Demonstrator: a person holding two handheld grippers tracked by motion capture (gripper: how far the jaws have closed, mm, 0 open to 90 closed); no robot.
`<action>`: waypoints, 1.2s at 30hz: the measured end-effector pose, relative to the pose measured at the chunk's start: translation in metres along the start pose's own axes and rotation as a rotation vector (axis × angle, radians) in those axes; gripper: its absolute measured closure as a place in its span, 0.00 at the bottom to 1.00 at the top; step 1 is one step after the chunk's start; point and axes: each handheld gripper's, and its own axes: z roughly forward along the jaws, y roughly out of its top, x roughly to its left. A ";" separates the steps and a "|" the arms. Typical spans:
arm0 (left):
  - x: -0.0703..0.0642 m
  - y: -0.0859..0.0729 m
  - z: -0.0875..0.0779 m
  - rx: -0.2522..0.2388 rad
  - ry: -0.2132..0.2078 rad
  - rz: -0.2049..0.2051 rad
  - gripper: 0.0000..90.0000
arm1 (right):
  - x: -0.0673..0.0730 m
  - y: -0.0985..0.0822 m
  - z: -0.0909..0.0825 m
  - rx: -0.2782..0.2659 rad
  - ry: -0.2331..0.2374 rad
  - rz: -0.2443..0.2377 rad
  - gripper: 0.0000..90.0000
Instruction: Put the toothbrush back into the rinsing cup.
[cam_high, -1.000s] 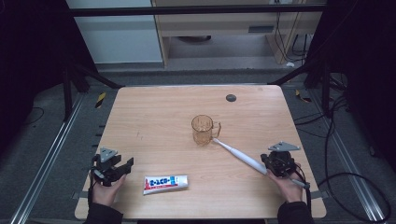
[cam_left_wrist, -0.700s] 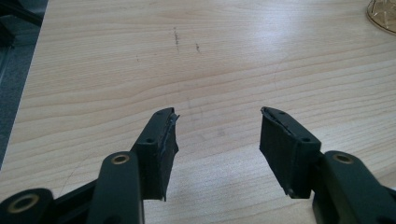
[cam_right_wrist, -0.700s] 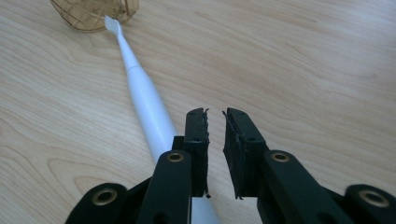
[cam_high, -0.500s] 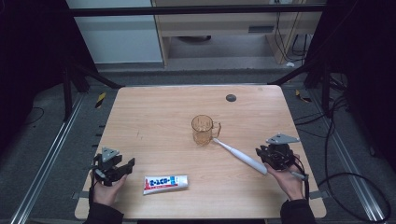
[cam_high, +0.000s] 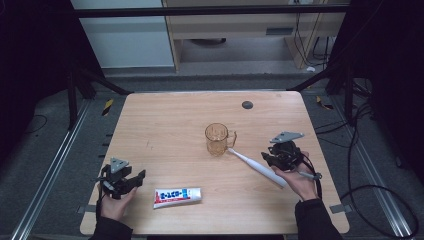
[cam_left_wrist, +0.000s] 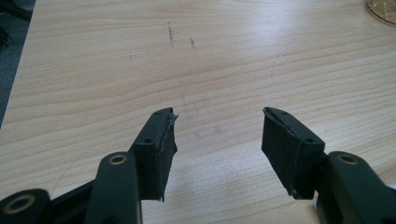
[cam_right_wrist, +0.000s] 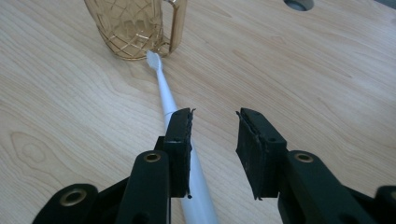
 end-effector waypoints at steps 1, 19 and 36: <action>0.000 0.000 0.000 0.003 0.000 0.002 0.48 | 0.001 0.005 0.004 0.017 0.006 -0.012 0.72; -0.002 0.000 0.002 0.008 0.000 0.017 0.48 | 0.009 0.017 0.038 0.147 0.070 -0.047 0.68; -0.002 0.000 0.003 0.014 0.000 0.021 0.48 | 0.012 0.015 0.059 0.226 0.099 -0.068 0.65</action>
